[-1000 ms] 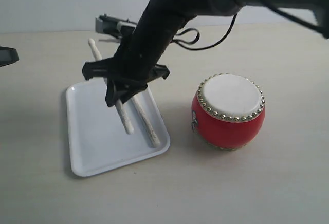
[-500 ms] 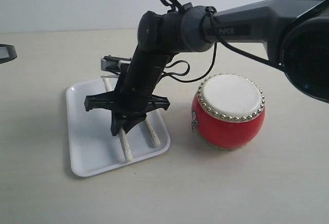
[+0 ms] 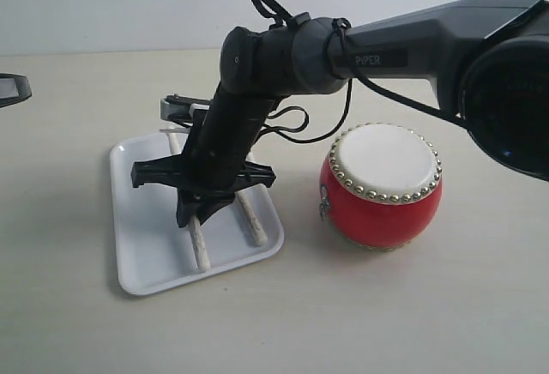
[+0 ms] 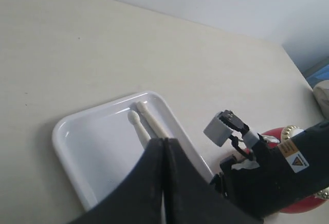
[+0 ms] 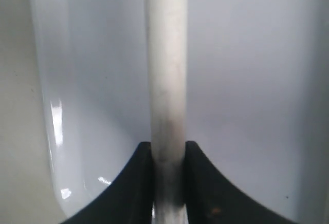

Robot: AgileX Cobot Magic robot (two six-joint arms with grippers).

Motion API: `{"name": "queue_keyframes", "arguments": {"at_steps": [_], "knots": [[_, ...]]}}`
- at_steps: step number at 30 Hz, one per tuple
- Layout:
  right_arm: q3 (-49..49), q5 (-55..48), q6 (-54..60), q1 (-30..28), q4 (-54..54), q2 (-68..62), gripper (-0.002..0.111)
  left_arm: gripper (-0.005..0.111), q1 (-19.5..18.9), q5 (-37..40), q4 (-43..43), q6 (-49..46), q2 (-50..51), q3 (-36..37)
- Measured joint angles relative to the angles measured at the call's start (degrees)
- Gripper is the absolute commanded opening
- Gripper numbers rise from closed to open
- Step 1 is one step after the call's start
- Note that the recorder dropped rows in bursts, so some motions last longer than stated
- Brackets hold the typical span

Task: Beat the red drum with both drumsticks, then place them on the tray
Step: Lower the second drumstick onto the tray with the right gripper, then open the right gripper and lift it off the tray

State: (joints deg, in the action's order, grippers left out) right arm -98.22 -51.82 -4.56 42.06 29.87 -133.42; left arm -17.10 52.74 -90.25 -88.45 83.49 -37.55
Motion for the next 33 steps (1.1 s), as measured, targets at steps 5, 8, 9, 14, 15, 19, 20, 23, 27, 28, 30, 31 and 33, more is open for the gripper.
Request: {"name": "queue_keyframes", "arguments": {"at_steps": [5,8,9,14,15,19,20,23,27,28,30,31,33], "knots": [[0.0,2.23,-0.02,0.0,0.0,-0.22,0.0,0.0,0.0,0.42,0.33,-0.35,0.0,0.0],[0.0,2.79,-0.12,0.0,0.0,-0.35,0.0,0.0,0.0,0.42,0.33,-0.46,0.0,0.0],[0.0,2.89,-0.12,0.0,0.0,-0.35,0.0,0.0,0.0,0.42,0.37,-0.46,0.0,0.0],[0.0,3.03,-0.12,0.0,-0.11,-0.35,0.007,0.0,0.0,0.53,0.72,-0.46,0.0,0.0],[0.0,3.03,-0.12,0.0,-0.11,-0.35,0.01,0.0,0.0,0.53,0.83,-0.46,0.0,0.0],[0.0,3.03,-0.12,0.0,-0.22,-0.35,0.028,0.0,0.0,0.53,1.18,-0.46,0.0,0.0],[0.0,3.03,-0.12,0.0,-0.3,-0.35,0.033,0.0,0.0,0.53,1.18,-0.46,0.0,0.0],[0.0,3.14,-0.12,0.0,-0.34,-0.35,0.042,0.0,0.0,0.53,1.18,-0.46,0.0,0.0],[-1.72,3.26,-0.12,0.0,-1.21,-0.35,0.042,0.0,0.0,0.53,1.4,-0.46,0.0,0.0],[-3.08,3.01,-0.12,0.0,-1.5,-0.24,0.042,0.0,0.0,0.53,1.6,-0.57,0.0,0.0],[-5.05,2.18,-0.12,0.0,-2.85,0.44,0.042,0.0,0.0,0.53,1.6,-0.68,0.0,0.0],[-6.06,1.62,-0.12,0.0,-4.3,1.51,0.042,0.0,0.0,0.53,1.6,-0.79,0.0,0.0],[-6.83,1.19,-0.12,0.0,-7.16,3.72,0.04,0.0,0.0,0.53,1.6,-0.86,0.0,0.0]]}}
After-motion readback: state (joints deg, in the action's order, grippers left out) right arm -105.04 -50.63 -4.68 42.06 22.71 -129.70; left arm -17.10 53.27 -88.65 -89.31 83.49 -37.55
